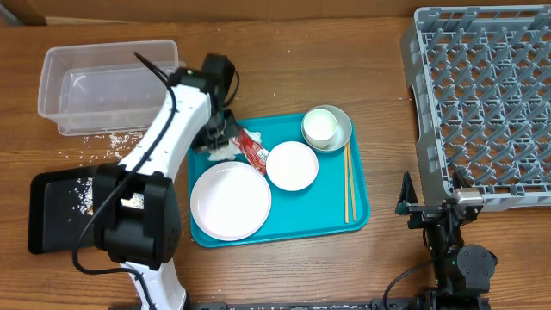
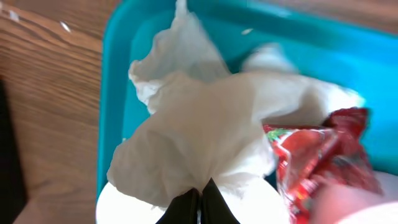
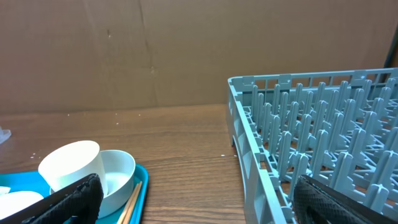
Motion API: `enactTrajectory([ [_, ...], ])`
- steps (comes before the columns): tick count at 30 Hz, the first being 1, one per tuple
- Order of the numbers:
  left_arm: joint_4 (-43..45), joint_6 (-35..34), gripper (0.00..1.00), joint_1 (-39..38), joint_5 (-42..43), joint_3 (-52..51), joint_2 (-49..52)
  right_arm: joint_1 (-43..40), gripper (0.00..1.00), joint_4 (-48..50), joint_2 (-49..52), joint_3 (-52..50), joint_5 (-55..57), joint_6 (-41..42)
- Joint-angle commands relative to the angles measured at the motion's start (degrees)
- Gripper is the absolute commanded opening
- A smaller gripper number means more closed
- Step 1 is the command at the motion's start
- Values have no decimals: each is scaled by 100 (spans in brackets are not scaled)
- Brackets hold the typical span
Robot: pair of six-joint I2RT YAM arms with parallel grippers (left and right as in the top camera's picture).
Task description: Sort waste into correct bins and load items into the dishwasher
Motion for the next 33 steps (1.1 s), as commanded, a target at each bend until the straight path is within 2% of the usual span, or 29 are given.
enactTrajectory([
  [1,-396,140,4,-11,35,647,-254,-39,100,22,-57,-59,33,-42],
  [11,-1108,203,4,-7,13,1410,-264,-39,100,22,-57,-59,33,-42],
  [20,-1801,240,4,-2,-435,3239,-264,-39,100,22,-57,-59,33,-42],
  [24,-1777,214,4,79,-964,3805,-264,-39,100,22,-57,-59,33,-42],
  [28,-1399,192,4,485,-1744,3899,-260,-39,100,20,-57,-59,33,-42],
  [33,-680,195,4,1207,-1869,3759,-225,-39,100,22,-57,-59,33,-42],
])
